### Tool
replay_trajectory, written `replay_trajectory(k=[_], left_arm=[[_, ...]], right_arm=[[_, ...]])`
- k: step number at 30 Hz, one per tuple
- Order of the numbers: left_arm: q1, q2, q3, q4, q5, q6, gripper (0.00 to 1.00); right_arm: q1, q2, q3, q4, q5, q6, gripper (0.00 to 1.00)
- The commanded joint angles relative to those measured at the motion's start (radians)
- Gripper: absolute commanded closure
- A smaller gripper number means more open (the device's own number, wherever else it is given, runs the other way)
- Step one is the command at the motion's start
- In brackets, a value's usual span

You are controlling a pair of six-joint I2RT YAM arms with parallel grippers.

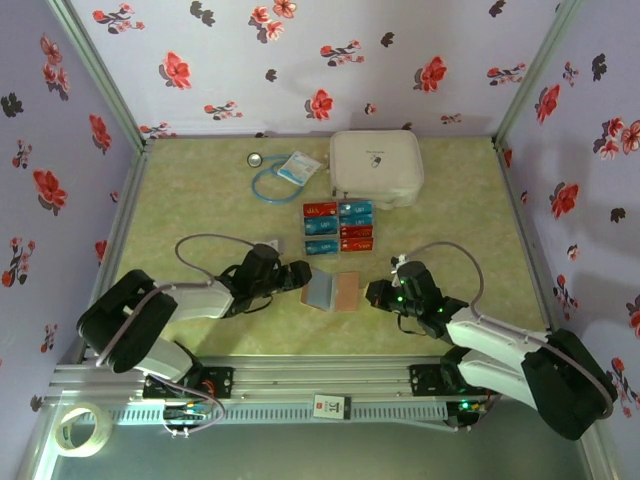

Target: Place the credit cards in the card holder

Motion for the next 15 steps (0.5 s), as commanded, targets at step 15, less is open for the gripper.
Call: replay_trajectory(k=[15], left_arm=[[0.007, 0.019, -0.057, 0.241, 0.089, -0.064, 0.62]], right_arm=[[-0.008, 0.182, 0.030, 0.105, 0.006, -0.045, 1.00]])
